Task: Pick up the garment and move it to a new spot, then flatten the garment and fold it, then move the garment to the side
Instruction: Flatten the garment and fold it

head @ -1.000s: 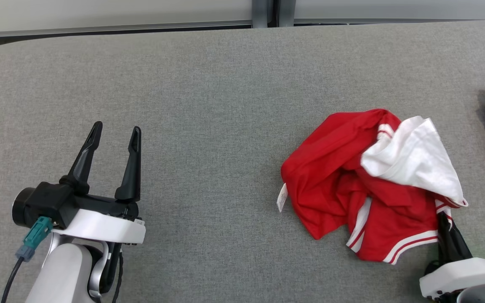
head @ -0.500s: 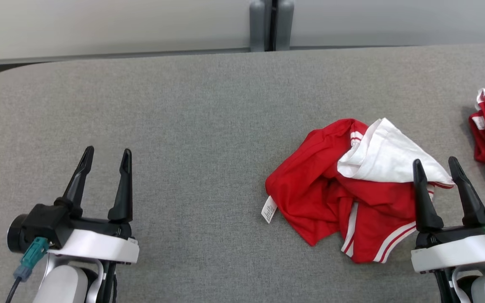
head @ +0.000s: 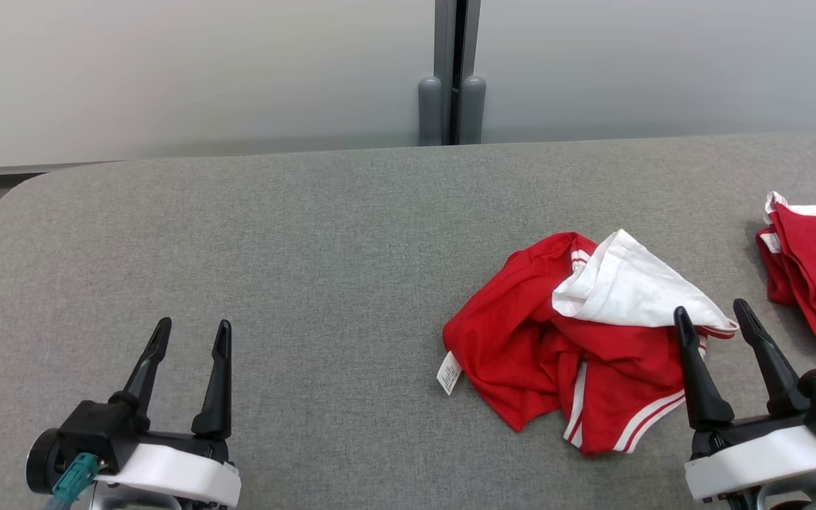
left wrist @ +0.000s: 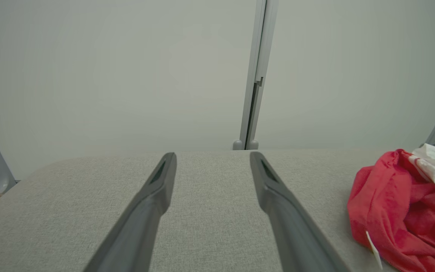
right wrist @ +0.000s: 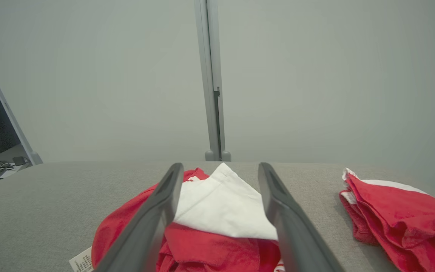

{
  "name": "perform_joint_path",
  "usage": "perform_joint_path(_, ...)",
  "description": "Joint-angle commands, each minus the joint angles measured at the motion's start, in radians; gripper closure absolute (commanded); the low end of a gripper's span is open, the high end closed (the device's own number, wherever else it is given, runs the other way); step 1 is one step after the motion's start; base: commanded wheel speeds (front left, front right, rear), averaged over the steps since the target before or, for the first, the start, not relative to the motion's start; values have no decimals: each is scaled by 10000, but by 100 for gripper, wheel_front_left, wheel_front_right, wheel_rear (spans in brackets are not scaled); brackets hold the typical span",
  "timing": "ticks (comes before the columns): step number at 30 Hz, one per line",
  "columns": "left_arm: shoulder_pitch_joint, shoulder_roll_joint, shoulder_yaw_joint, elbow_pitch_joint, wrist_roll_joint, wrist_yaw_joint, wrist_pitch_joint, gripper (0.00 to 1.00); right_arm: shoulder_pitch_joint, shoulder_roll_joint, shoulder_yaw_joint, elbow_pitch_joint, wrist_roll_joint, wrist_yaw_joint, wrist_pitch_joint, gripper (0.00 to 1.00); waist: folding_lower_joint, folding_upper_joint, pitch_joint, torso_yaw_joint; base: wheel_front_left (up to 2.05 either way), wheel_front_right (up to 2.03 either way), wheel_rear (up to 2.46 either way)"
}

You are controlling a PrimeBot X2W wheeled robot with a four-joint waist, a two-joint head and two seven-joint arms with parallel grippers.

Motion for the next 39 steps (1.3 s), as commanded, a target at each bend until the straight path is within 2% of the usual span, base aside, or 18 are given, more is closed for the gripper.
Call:
perform_joint_path(1,142,80,-6,-77,-19,53,41,0,113,9,-7,-64,44,-4,44,0,0,0,-25,-3,0,0,0)
perform_joint_path(13,48,67,-325,-338,47,96,345,0,66,70,-19,-144,82,-4,137,0,0,0,50,12,0,0,0)
perform_joint_path(20,-761,-555,-1517,-145,-80,-551,1230,0,-190,105,25,-209,81,-4,148,0,0,0,514,-54,0,0,0)
perform_joint_path(27,-1793,-1301,-3178,1048,-388,-1319,2184,0,-726,69,377,-129,201,-4,30,0,0,0,1414,-641,0,0,0)
perform_joint_path(38,-2646,-1576,-4448,2951,-1523,-1630,2587,0,-1174,232,523,226,289,-4,-351,0,0,0,2158,-1342,0,0,0)
perform_joint_path(39,-2723,-1583,-4516,3110,-1676,-1626,2563,15,-1199,252,514,244,294,-4,-391,0,0,0,2199,-1375,0,0,0)
